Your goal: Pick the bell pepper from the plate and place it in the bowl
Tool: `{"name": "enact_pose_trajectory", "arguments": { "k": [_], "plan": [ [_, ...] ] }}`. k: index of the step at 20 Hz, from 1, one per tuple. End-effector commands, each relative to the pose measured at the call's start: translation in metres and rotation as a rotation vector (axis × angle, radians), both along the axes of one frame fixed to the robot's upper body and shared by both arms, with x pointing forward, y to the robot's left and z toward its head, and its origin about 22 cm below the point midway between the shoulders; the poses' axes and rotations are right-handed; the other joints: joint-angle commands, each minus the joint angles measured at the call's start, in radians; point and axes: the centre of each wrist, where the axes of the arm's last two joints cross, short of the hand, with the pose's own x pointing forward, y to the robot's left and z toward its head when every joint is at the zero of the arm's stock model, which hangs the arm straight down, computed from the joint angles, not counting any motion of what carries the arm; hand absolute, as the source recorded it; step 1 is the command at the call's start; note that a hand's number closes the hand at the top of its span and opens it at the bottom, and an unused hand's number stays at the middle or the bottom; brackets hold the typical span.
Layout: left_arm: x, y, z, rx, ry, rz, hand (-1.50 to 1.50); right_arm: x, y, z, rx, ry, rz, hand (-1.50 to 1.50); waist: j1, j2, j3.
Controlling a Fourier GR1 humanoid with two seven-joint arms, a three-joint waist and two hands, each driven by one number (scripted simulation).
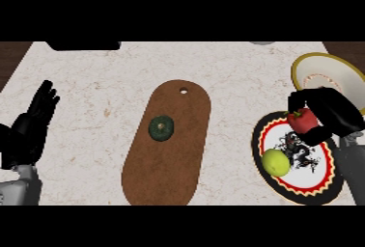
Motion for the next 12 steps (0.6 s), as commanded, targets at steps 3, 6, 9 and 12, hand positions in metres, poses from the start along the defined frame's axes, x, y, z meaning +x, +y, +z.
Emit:
{"name": "enact_pose_trajectory", "arguments": {
  "k": [3,6,9,12],
  "plan": [
    [0.0,-0.013,-0.002,0.005,-0.004,0.005,0.0,-0.013,-0.01,0.066,0.171,-0.309,-0.111,1.5,-0.007,0.0,0.002],
    [0.01,-0.008,0.009,0.013,-0.016,0.01,0.0,-0.026,-0.023,0.105,0.261,-0.287,-0.136,1.5,-0.005,0.002,0.001],
    [0.002,-0.004,0.009,-0.008,-0.005,-0.006,0.0,-0.032,-0.053,0.12,0.256,-0.32,-0.211,1.5,0.013,0.006,0.002],
    [0.009,-0.009,0.02,0.017,-0.008,-0.014,0.0,-0.021,-0.068,0.11,0.316,-0.313,-0.245,1.5,0.018,0.008,0.002]
  ]
}}
